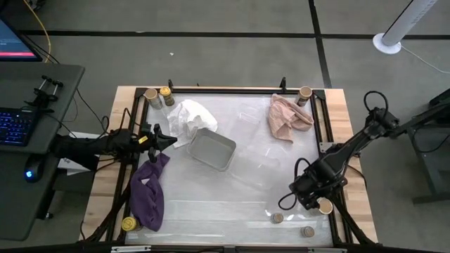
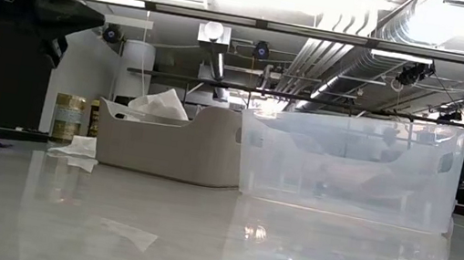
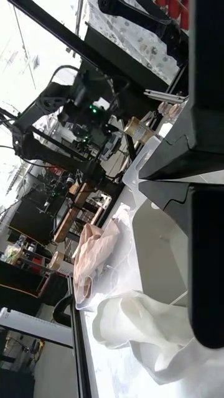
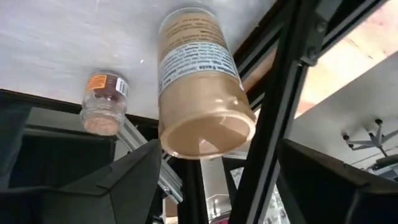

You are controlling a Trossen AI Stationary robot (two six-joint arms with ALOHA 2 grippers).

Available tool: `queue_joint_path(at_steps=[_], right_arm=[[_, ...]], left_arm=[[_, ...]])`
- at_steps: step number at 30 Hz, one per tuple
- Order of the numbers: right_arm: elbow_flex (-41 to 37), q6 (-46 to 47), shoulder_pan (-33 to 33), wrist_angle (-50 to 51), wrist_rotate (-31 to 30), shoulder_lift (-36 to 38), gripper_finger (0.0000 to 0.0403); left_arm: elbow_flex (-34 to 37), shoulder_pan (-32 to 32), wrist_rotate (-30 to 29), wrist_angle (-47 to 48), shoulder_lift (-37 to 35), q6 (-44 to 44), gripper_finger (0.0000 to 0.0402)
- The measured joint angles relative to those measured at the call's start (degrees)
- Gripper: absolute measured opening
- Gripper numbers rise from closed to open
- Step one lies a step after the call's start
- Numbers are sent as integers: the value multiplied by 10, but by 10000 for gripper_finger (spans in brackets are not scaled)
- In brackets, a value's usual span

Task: Sort spices by type
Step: Put the bottom gold seasoning bottle into the bottom transparent bin

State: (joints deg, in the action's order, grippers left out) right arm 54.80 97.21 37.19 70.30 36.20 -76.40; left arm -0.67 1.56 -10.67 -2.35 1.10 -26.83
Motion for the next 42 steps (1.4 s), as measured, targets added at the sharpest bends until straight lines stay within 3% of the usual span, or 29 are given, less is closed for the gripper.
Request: queue_joint_path(at_steps=[29, 36, 42], right_arm=[[-120, -32, 9, -126, 84, 0, 316], [-121, -50, 9, -132, 91, 0, 273], [-92, -94, 7, -125, 111, 0, 272]], left_arm=[[0, 0, 0, 0, 0, 0, 3], [0, 0, 0, 0, 0, 0, 3], [0, 0, 0, 0, 0, 0, 3]])
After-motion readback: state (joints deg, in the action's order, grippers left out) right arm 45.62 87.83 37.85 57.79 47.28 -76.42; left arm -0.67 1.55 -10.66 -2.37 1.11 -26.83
